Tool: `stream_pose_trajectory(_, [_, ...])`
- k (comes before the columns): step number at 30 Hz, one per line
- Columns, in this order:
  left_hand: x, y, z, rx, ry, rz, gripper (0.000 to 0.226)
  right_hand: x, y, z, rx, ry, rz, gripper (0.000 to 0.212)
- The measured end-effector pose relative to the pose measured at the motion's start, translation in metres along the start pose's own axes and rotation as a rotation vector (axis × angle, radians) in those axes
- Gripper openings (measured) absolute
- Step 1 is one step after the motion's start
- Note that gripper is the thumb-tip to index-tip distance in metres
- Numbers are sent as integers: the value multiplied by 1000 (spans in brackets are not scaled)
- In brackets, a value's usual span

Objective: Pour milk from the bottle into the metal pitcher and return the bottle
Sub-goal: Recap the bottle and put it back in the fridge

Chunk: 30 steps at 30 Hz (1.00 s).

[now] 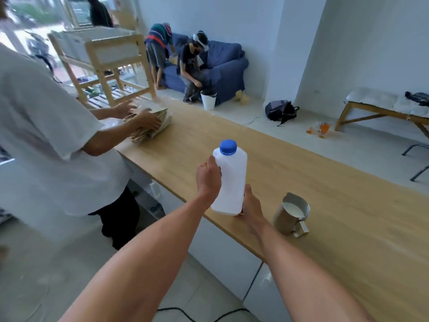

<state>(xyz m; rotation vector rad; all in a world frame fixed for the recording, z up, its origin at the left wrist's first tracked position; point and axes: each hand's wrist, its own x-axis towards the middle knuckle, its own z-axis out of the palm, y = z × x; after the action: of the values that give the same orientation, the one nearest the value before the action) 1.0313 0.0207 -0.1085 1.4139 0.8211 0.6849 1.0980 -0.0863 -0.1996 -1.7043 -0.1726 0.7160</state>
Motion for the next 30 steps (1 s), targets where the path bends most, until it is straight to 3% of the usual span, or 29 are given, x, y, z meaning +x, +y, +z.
stream_pose_trajectory(6, [-8, 5, -55, -46, 217, 22, 49, -13, -8, 48, 62, -189, 41, 40])
stream_pose_trajectory(12, [-24, 8, -145, -58, 436, 55, 37, -45, -14, 128, -3, -354, 67, 48])
stream_pose_trajectory(16, [-42, 5, -221, -70, 559, 81, 42, -81, -14, 196, -57, -489, 16, 53])
stream_pose_trajectory(20, [-68, 7, -309, -52, 711, 84, 61, -128, -10, 274, -91, -558, 14, 57])
stream_pose_trajectory(24, [-106, 12, -396, -53, 818, 107, 60, -183, -1, 351, -120, -684, 31, 45])
stream_pose_trajectory(30, [-180, 12, -521, -14, 1034, 128, 56, -274, 29, 461, -122, -876, 34, 53])
